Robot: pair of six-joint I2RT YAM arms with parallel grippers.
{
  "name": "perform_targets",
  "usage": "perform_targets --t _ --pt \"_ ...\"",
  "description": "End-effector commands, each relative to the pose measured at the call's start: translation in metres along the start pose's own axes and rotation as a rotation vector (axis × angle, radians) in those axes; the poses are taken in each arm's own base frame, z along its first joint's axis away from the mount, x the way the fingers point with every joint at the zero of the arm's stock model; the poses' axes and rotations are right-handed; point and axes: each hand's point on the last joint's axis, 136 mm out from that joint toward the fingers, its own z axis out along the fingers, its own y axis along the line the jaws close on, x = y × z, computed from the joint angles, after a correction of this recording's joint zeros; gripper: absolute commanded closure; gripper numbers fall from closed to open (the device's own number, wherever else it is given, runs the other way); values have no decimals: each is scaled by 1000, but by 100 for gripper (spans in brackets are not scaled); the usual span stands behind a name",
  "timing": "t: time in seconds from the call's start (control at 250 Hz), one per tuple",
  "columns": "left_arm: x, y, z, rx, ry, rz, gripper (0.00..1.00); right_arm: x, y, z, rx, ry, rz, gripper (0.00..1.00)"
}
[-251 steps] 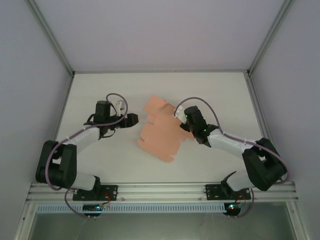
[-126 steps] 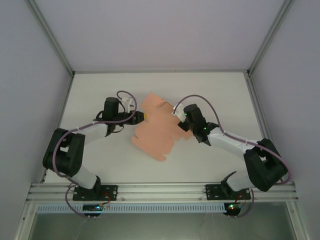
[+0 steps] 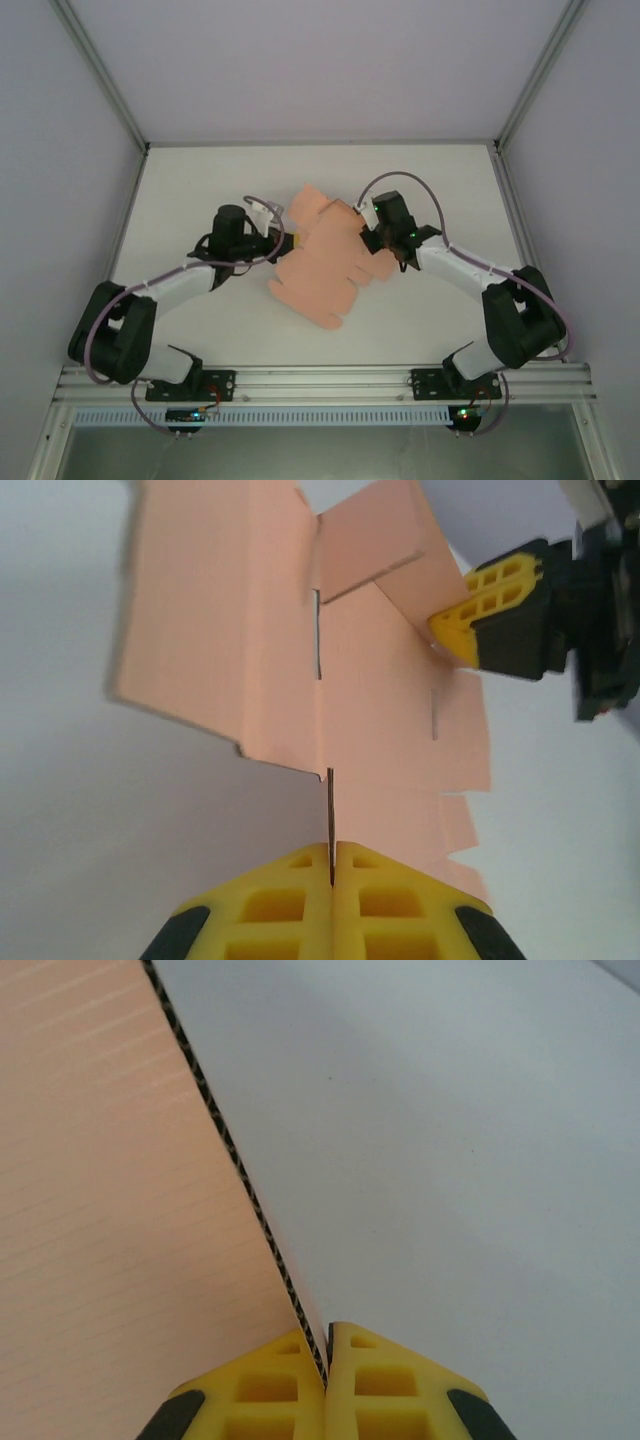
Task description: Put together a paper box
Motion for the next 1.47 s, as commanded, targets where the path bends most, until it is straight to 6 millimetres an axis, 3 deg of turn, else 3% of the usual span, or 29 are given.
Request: perform_targets --t 0.0,0.188,0.44,0.515,0.623,0.719,0.867,0.951,1.119,1.307,1.47 --pt "9 6 5 -186 54 237 100 -5 -9 -6 53 29 39 100" --pt "30 -12 40 -306 193 538 99 -21 13 -13 24 1 -12 100" --pt "52 -23 81 -303 265 607 98 -24 33 -16 -42 -11 -28 100" --pt "50 -20 80 -317 245 588 88 -17 38 -17 -66 3 -29 100" --pt "39 -18 69 -310 190 506 75 -14 35 -19 -61 -8 -47 100" --pt "18 -13 47 -268 111 350 54 -13 25 -20 6 -20 -146 100" --pt "-11 -15 4 -195 -10 198 0 -16 9 -22 120 -21 -310 100" --pt "-25 -9 -22 -195 -89 153 0 -28 4 -22 197 -47 -448 100" --pt "-47 43 -62 -311 -175 -64 1 -62 0 -15 355 -144 -653 100" --pt "-41 104 -73 -456 -150 -304 0 -105 25 -13 568 -338 -947 100" --pt "-32 136 -77 -507 -148 -413 0 -103 41 5 659 -405 -1100 100"
